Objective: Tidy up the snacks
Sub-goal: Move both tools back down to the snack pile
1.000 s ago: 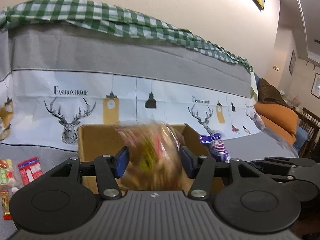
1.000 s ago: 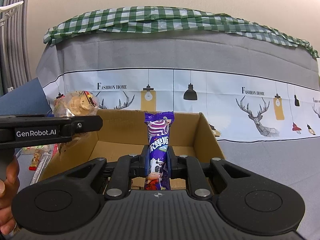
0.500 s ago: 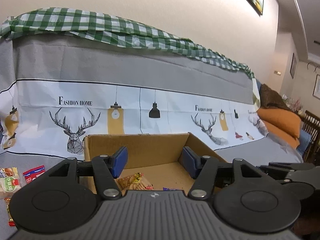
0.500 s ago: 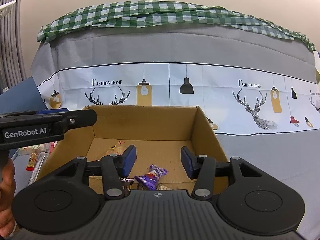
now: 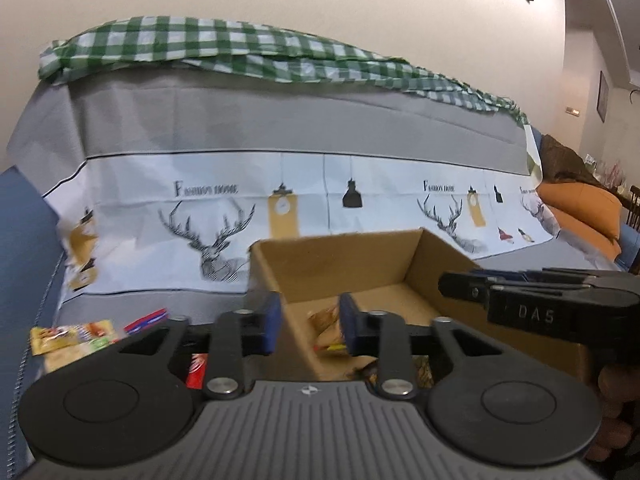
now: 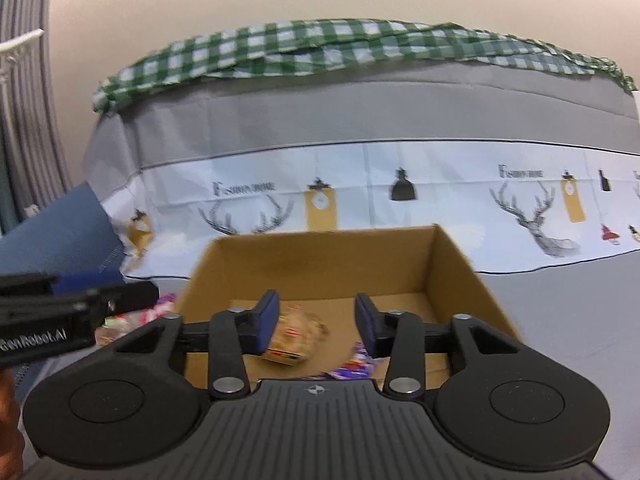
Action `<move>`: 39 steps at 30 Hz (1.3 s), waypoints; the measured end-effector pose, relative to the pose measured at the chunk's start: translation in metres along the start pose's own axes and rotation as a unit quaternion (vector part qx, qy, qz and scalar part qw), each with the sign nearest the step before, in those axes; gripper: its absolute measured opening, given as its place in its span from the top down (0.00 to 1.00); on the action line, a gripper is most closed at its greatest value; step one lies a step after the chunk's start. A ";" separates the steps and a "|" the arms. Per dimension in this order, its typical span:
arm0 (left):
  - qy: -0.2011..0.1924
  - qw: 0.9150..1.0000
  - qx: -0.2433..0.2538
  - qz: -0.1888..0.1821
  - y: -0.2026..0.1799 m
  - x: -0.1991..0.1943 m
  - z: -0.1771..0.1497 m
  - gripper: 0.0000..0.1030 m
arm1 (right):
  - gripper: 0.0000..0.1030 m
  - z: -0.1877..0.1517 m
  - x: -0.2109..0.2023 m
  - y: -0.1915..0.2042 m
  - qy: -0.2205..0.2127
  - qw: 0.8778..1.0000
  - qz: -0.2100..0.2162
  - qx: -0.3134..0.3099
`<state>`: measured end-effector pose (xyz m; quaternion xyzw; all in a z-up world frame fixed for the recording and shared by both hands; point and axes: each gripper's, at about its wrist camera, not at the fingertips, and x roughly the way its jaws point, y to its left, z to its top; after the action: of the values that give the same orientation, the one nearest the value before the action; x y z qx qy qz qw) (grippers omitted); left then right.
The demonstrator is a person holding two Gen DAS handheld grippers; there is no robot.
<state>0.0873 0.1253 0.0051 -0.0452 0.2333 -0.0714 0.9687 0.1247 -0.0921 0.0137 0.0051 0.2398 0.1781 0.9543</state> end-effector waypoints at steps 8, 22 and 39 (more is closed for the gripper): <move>0.037 0.998 -0.010 0.053 0.059 -0.030 -0.010 0.86 | 0.69 -0.005 -0.011 0.051 -0.018 0.998 0.058 -0.018; 0.038 0.963 -0.220 0.149 0.176 -0.058 -0.020 0.86 | 0.68 -0.028 0.007 0.135 0.020 0.988 0.148 -0.032; 0.100 0.965 -0.181 0.161 0.182 -0.015 -0.030 0.82 | 0.68 -0.071 0.077 0.196 0.136 0.975 0.156 -0.082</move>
<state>0.0814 0.3055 -0.0367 -0.1739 0.3425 0.1244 0.9149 0.0892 0.1125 -0.0660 -0.0603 0.3479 0.3429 0.8705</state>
